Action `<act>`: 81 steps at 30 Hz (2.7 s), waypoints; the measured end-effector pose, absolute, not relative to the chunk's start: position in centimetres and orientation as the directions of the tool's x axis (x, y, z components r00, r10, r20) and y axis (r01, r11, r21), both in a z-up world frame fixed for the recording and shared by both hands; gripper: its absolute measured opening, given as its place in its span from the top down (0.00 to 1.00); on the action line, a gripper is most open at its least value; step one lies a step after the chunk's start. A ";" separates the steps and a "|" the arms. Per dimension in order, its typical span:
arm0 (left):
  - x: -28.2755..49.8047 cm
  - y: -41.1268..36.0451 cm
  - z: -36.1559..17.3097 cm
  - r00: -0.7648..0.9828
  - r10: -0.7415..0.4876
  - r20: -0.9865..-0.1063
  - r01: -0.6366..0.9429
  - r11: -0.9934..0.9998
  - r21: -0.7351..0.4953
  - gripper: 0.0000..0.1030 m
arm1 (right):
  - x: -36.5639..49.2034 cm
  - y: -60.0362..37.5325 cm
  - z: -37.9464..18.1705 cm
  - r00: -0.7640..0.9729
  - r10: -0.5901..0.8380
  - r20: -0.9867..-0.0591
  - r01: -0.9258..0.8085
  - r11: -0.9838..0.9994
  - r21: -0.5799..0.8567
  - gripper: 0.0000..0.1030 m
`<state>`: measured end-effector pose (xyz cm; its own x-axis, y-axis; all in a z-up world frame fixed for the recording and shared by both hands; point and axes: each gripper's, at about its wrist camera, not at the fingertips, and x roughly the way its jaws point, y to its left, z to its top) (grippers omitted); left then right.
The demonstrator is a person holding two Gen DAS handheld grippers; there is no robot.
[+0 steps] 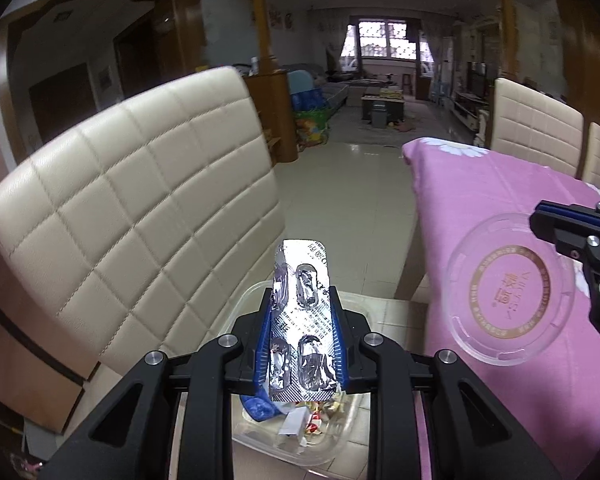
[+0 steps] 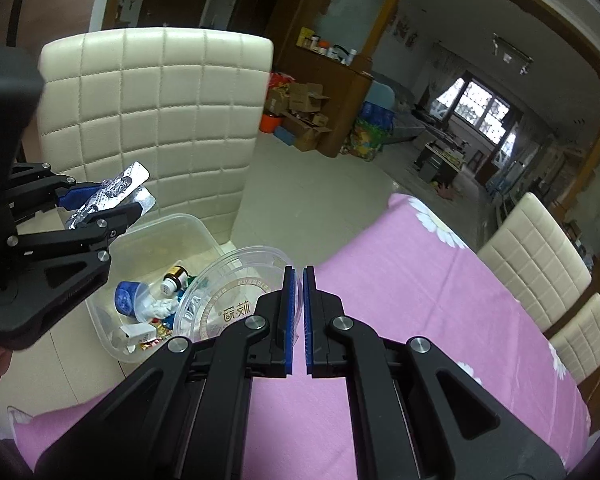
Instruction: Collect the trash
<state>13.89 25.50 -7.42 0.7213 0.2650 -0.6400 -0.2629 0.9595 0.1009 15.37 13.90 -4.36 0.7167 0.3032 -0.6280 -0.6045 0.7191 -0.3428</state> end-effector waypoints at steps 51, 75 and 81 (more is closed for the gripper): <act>12.0 24.0 -9.1 0.692 0.293 -0.660 -0.319 0.944 0.084 0.13 | 15.9 10.6 -8.2 0.689 0.255 -0.678 -0.545 0.799 -0.253 0.16; 9.7 5.7 -5.5 0.785 0.091 -0.612 -0.008 0.991 0.137 0.13 | 9.8 -9.6 -5.6 0.781 0.132 -0.611 -0.255 0.960 -0.118 0.08; 8.6 2.9 -5.1 0.791 0.060 -0.609 0.028 0.991 0.134 0.13 | 8.1 -12.4 -5.1 0.797 0.107 -0.594 -0.201 0.975 -0.094 0.07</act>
<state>8.62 2.92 -5.07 0.7905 0.0598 -0.6095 0.0280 0.9906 0.1335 8.15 -12.45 -5.14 0.7973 0.1068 -0.5941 -0.2007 0.9751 -0.0941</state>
